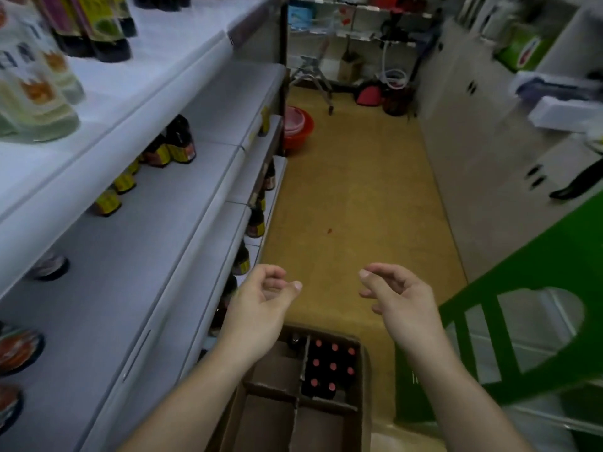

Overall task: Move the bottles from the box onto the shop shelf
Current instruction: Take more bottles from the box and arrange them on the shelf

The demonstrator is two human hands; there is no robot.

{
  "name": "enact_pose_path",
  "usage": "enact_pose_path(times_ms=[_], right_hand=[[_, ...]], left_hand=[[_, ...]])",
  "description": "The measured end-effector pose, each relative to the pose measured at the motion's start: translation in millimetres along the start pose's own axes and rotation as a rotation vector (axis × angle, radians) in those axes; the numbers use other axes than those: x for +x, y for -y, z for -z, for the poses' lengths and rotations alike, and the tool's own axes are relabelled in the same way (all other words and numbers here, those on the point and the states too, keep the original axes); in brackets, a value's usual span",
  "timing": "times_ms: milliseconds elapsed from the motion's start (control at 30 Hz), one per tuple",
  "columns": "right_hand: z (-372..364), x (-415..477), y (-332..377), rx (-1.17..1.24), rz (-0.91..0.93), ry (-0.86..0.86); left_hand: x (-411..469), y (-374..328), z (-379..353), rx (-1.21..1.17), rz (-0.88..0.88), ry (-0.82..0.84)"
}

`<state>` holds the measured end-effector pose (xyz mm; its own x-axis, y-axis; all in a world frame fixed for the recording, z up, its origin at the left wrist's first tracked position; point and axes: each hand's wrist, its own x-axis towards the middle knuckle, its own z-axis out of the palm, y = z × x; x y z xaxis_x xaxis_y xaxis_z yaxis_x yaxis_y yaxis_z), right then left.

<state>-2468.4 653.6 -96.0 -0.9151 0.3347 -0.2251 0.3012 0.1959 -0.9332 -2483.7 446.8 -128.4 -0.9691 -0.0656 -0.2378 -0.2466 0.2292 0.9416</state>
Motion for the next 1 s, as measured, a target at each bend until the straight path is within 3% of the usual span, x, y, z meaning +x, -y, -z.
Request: enact_pose_path(times_ms=[433, 633, 1000], right_hand=[[-59, 48, -163, -0.079, -0.367, -0.105], [-99, 88, -295, -0.136, -0.514, -0.080], [-167, 157, -547, -0.250, -0.557, -0.007]], left_hand=[[103, 136, -38, 0.181, 0.169, 0.159], [139, 257, -79, 0.223, 0.253, 0.157], [191, 477, -187, 0.322, 0.290, 0.145]])
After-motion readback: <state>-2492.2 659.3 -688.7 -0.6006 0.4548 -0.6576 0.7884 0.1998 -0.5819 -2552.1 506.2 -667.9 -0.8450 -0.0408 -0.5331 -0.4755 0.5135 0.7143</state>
